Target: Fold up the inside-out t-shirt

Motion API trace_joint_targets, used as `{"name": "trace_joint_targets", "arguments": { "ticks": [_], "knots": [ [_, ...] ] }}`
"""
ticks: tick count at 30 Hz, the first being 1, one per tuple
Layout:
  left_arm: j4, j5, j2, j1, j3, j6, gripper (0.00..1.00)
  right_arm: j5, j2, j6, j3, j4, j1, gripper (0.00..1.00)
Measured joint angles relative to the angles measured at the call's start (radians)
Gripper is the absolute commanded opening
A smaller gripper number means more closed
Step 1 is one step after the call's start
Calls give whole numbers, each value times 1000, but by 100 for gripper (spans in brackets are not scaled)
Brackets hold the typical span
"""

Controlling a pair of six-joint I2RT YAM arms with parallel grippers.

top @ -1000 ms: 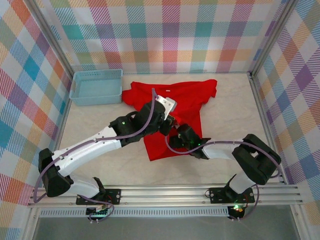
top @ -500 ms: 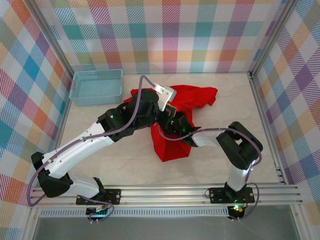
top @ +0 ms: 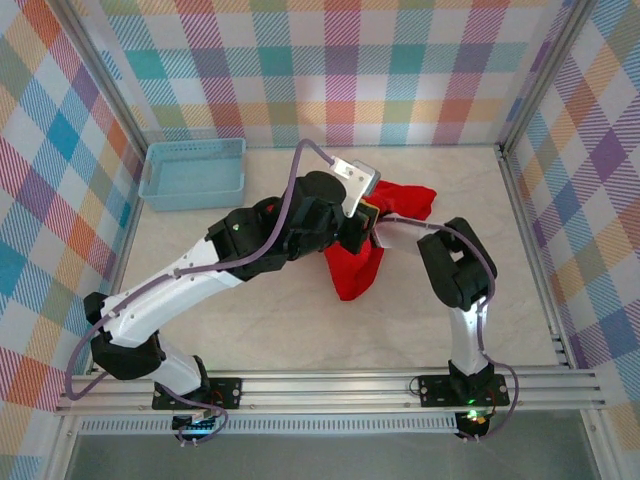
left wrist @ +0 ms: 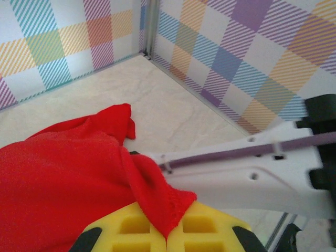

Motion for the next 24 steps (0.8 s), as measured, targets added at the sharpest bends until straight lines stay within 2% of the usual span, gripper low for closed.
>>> {"name": "trace_joint_targets", "arguments": {
  "ticks": [8, 14, 19, 20, 24],
  "knots": [
    [5, -60, -4, -46, 55, -3, 0, 51, 161, 71, 290, -324, -14, 100],
    [6, -105, -5, -46, 55, -4, 3, 78, 322, 114, 570, -599, -12, 100],
    [5, -196, -4, -46, 55, -4, 3, 97, 390, 135, 710, -747, -12, 98],
    [5, -209, -4, -46, 55, -4, 3, 98, 405, 137, 737, -775, -13, 92],
    [9, -245, -6, -45, 52, -5, 2, 100, 481, 137, 889, -880, -13, 88]
  ]
}}
